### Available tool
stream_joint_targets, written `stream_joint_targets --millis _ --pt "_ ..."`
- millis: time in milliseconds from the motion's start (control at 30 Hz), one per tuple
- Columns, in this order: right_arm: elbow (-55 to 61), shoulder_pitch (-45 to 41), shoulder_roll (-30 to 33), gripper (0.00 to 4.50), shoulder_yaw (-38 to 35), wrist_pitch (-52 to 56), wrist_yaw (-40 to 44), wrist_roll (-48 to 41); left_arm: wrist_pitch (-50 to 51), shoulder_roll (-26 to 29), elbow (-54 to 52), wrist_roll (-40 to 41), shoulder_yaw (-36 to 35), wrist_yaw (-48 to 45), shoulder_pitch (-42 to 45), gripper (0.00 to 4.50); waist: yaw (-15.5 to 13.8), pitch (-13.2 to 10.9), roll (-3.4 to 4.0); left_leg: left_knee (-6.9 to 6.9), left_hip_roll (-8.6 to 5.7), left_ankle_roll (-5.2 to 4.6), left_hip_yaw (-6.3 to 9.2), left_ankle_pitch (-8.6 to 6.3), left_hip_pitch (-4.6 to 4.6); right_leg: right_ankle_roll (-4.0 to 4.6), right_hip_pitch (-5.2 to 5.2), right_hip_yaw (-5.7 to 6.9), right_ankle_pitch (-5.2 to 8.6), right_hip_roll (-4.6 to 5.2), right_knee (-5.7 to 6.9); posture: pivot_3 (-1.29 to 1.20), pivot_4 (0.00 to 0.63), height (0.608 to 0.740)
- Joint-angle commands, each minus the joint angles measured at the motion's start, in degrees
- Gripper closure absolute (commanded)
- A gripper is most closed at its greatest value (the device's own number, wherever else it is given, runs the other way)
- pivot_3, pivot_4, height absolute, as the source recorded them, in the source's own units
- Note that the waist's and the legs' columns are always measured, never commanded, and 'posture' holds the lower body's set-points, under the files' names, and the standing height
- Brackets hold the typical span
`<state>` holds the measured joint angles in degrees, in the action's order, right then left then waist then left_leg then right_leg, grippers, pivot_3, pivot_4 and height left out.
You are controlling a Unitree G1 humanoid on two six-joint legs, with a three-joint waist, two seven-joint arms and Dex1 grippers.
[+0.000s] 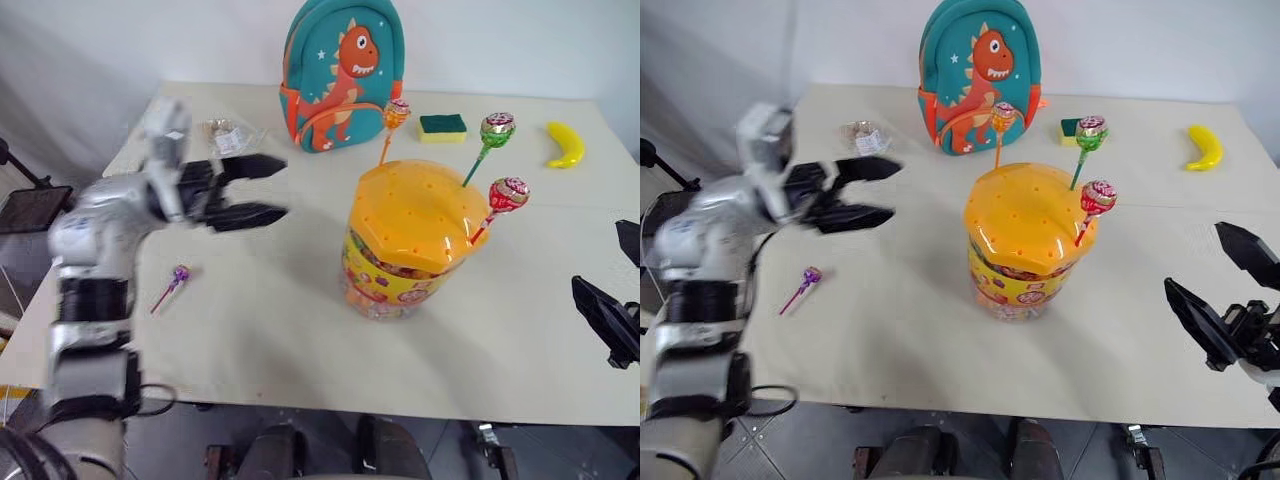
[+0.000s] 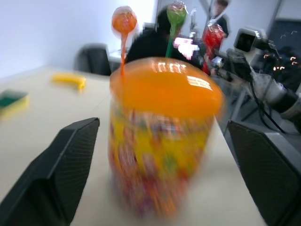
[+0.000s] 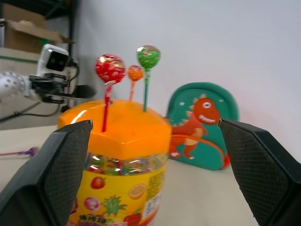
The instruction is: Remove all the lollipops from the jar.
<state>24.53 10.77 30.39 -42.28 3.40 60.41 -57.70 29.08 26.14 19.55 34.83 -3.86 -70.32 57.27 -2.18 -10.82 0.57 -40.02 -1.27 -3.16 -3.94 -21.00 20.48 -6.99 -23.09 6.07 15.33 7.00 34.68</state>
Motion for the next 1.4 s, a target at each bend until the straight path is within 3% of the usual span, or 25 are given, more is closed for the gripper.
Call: stream_joint_targets --millis 33,300,333,433,800,833,967,1100,1267,1400 --pt "2.69 0.53 -1.34 0.0 0.58 -1.6 -1.53 0.62 -3.99 -4.63 7.75 -3.65 1.73 2.51 6.4 0.01 0.42 -0.01 -0.01 0.0 0.02 0.0 -0.01 0.0 0.0 0.0 0.0 0.0 0.0 -0.04 -0.03 0.0 0.15 0.74" --pt "3.79 1.44 -2.92 0.0 2.08 -2.89 -2.98 1.34 -5.34 -9.55 21.75 -9.06 3.74 2.96 16.02 0.01 0.76 -0.02 -0.01 0.04 0.18 0.01 -0.02 0.0 0.01 0.0 -0.02 -0.04 0.0 -0.24 -0.15 0.0 0.15 0.74" --pt "3.77 1.43 -2.98 0.0 2.22 -3.01 -3.05 1.44 -5.04 -10.05 22.81 -9.15 3.44 3.14 16.82 0.19 0.75 -0.02 -0.01 0.03 0.17 0.01 -0.02 0.0 0.02 0.0 -0.02 -0.05 0.0 -0.23 -0.15 0.0 0.15 0.74" --pt "3.57 1.42 -3.09 0.0 2.52 -3.43 -3.26 1.61 -4.23 -10.96 24.12 -8.88 2.96 1.58 18.25 0.9 0.55 -0.04 -0.05 -0.01 0.16 0.0 0.03 -0.01 0.07 -0.03 -0.02 -0.05 -0.01 -0.23 -0.17 0.0 0.15 0.74" --pt "3.02 2.12 -2.93 0.0 2.6 -3.72 -3.19 1.8 -0.73 -12.02 21.04 -6.16 -0.2 -1.22 18.92 4.41 0.67 -0.05 -0.05 -0.01 0.17 0.0 0.08 -0.01 0.13 -0.03 -0.04 -0.03 -0.01 -0.25 -0.21 0.0 0.15 0.74" --pt "2.99 1.99 -2.75 0.0 2.63 -3.59 -3.29 1.7 -0.44 -11.38 21.01 -5.49 -1.7 -0.05 19.18 4.48 0.68 -0.05 -0.05 -0.02 0.18 0.0 0.08 -0.01 0.13 -0.03 -0.04 -0.04 -0.01 -0.24 -0.21 0.0 0.15 0.74" --pt "2.74 1.44 -2.2 0.0 2.72 -3.06 -3.42 1.42 1.03 -6.6 20.48 -5.1 -5.98 4.29 19.26 4.48 0.95 -0.05 -0.04 -0.01 0.2 0.01 0.09 -0.01 0.12 -0.03 -0.06 -0.04 -0.01 -0.25 -0.2 0.0 0.15 0.74" --pt "2.22 0.72 -1.9 0.0 3.36 -2.59 -3.16 1.54 3.83 3.25 13.34 -8.21 -6.0 6.97 13.28 4.48 1.26 -0.06 -0.02 0.03 0.25 0.06 0.04 -0.02 0.14 0.0 -0.21 -0.11 0.0 -0.31 -0.09 0.0 0.15 0.74" --pt "0.81 -0.3 -1.68 0.0 5.09 -2.72 -1.89 2.72 10.59 20.54 -4.71 -13.82 -3.45 8.9 -7.76 4.48 2.16 -0.01 0.11 0.1 0.25 0.12 0.1 -0.05 0.02 0.08 -0.23 -0.19 0.05 -0.32 0.05 0.0 0.15 0.74" --pt "-1.32 -1.61 -0.65 0.0 7.74 -2.88 0.84 4.59 21.56 26.57 -20.77 -10.74 -8.51 12.77 -27.12 4.48 1.79 -0.09 0.03 0.06 0.27 0.14 0.27 -0.08 0.07 0.14 -0.23 -0.61 0.08 -0.09 0.07 0.0 0.15 0.74"
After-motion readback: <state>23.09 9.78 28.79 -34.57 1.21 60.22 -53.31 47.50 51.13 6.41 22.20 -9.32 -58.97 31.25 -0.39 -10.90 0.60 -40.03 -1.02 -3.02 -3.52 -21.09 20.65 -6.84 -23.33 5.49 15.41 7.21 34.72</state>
